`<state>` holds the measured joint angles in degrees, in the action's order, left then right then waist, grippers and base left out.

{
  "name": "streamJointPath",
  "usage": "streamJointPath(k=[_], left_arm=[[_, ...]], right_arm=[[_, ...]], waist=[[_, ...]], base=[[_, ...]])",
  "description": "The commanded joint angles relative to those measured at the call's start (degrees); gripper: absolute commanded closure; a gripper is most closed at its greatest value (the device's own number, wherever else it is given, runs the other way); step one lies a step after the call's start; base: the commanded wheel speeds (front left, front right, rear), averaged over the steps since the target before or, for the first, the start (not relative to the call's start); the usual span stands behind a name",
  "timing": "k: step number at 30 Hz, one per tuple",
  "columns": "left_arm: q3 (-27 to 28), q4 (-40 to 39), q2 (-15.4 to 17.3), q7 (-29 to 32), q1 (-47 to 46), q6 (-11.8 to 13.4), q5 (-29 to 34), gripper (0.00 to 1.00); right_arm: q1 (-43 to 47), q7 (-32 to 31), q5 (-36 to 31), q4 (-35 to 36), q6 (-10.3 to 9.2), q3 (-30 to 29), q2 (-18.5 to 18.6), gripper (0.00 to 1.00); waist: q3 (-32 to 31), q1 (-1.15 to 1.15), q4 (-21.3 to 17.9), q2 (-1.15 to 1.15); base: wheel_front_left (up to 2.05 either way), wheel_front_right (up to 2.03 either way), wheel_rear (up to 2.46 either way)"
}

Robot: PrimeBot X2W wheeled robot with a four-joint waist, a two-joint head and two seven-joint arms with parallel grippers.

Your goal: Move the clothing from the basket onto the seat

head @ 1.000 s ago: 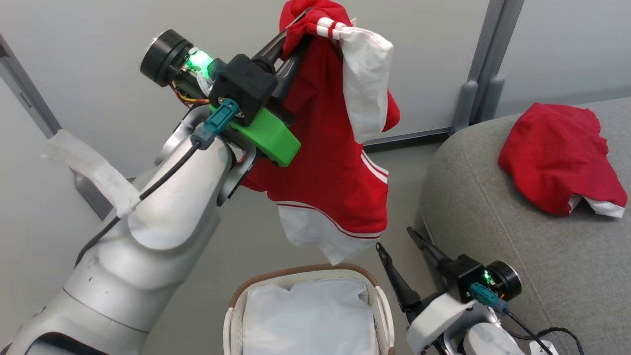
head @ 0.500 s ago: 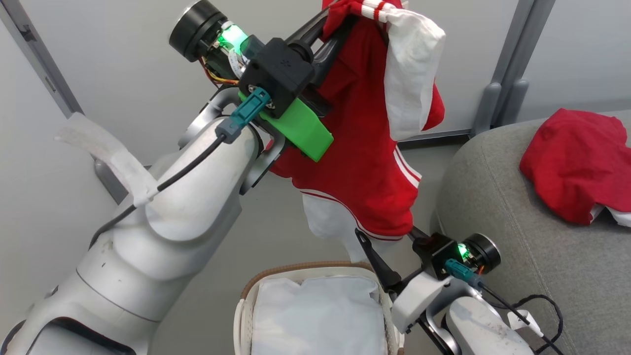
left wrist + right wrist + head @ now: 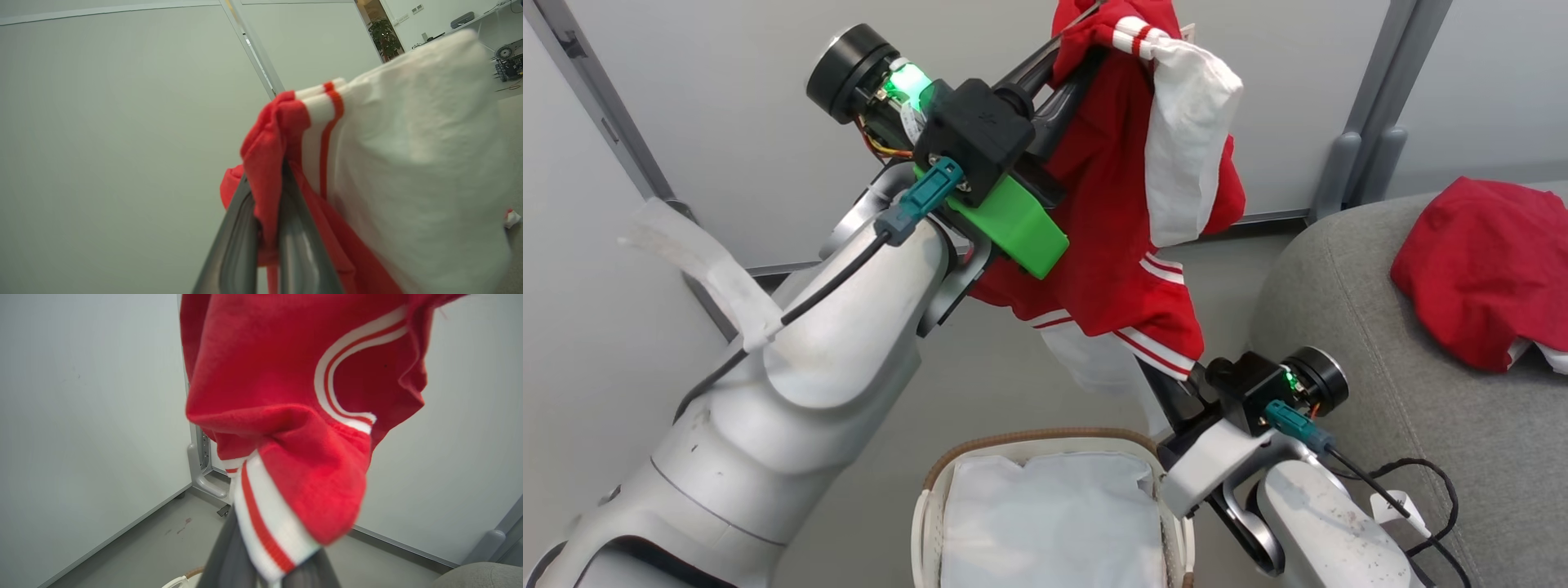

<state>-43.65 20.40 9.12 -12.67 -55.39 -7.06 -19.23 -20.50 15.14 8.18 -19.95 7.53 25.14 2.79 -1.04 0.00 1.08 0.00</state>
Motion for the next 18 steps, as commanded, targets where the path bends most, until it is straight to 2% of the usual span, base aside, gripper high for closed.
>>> streamJointPath(k=[1, 10, 11, 12, 13, 14, 15, 16, 18], left_arm=[[0.22, 0.16, 0.30, -0.24, 1.19, 0.30, -0.59, 1.00], [0.85, 2.45, 0.72, -0.30, 4.77, 0.72, -3.55, 1.00], [1.02, 2.82, 0.67, -0.38, 5.33, 0.71, -4.12, 0.93], [1.04, 3.36, 0.71, -0.30, 6.19, 0.67, -4.61, 0.73], [0.88, 3.72, 0.94, -0.24, 6.87, 0.61, -4.77, 0.63], [0.82, 4.30, 1.13, -0.31, 7.70, 0.59, -5.29, 0.17], [0.72, 4.88, 1.26, -0.35, 8.41, 0.57, -5.54, 0.03], [0.60, 5.53, 1.32, -0.38, 9.37, 0.59, -5.98, 0.00], [0.47, 6.78, 1.17, -0.60, 11.27, 0.77, -6.76, 0.00]], right_arm=[[-0.36, 0.01, -0.05, 0.33, -0.08, -0.20, 0.21, 1.00], [-0.19, 0.01, -0.61, 2.01, -0.08, -2.10, 0.21, 1.00], [-0.13, 0.01, -0.70, 2.38, -0.08, -2.55, 0.21, 1.00], [-0.07, 0.01, -0.75, 2.83, -0.08, -3.13, 0.20, 1.00], [-0.06, 0.02, -0.91, 3.22, -0.08, -3.67, 0.20, 1.00], [0.01, 0.01, -1.16, 3.61, -0.08, -4.48, 0.21, 1.00], [0.09, 0.01, -1.39, 3.90, -0.08, -5.12, 0.21, 1.00], [0.15, 0.01, -1.54, 4.24, -0.08, -5.90, 0.21, 1.00], [0.29, 0.01, -2.02, 4.83, -0.08, -7.39, 0.20, 1.00]], waist=[[0.09, 0.00, -0.16, 0.00], [0.40, 0.00, -1.05, 0.00], [0.43, 0.00, -1.12, 0.00], [0.48, 0.00, -1.20, 0.00], [0.53, 0.00, -1.27, 0.00], [0.58, 0.00, -1.33, 0.00], [0.61, 0.00, -1.37, 0.00], [0.66, 0.00, -1.40, 0.00], [0.72, 0.00, -1.44, 0.00]], base=[[0.00, 0.00, 0.00], [0.00, 0.00, 0.00], [0.00, 0.00, 0.00], [0.00, 0.00, 0.00], [0.00, 0.00, 0.00], [0.00, 0.00, 0.00], [0.00, 0.00, 0.00], [0.00, 0.00, 0.00], [0.00, 0.00, 0.00]])
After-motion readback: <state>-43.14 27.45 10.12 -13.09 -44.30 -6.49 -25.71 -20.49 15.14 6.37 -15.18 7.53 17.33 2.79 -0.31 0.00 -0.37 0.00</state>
